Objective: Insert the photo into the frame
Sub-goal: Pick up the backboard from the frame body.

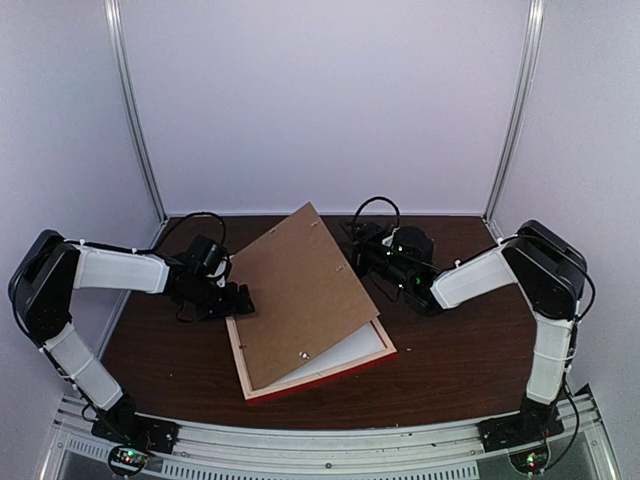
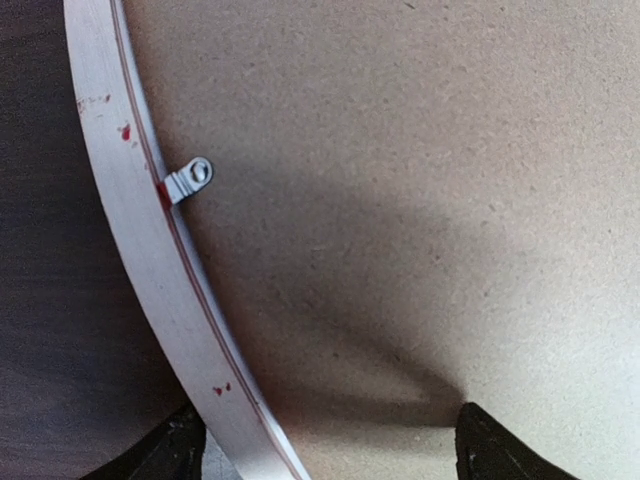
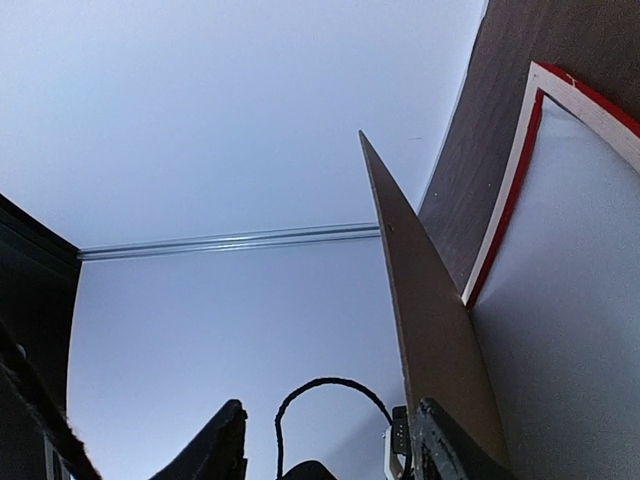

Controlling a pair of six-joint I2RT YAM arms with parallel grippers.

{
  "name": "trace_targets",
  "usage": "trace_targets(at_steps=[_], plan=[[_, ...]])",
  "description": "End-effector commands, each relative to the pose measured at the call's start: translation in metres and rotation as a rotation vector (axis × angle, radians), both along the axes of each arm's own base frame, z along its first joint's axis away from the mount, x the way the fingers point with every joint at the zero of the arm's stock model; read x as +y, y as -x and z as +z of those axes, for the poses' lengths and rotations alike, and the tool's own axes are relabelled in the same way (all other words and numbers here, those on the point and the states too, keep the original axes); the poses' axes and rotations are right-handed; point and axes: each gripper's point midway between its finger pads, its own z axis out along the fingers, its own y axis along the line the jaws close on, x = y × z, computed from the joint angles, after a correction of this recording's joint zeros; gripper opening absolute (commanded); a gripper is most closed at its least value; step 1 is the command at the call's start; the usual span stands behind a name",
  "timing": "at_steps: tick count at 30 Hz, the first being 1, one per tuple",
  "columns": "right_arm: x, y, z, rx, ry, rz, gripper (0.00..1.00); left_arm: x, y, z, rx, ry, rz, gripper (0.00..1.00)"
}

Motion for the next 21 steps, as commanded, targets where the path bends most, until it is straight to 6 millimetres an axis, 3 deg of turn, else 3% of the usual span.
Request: trace_targets(at_steps=[1, 21], plan=[[0.0663, 0.091, -0.0255, 0.132, 0.034, 0.31, 0.58, -0.056, 0.0046, 0.0045, -0.028, 0.135, -0.171, 0.87], [0.0578, 0.0938, -0.0324, 0.227, -0.012, 0.228, 0.67, -0.0595, 0.0028, 0.0057, -0.029, 0.142, -0.178, 0.86]])
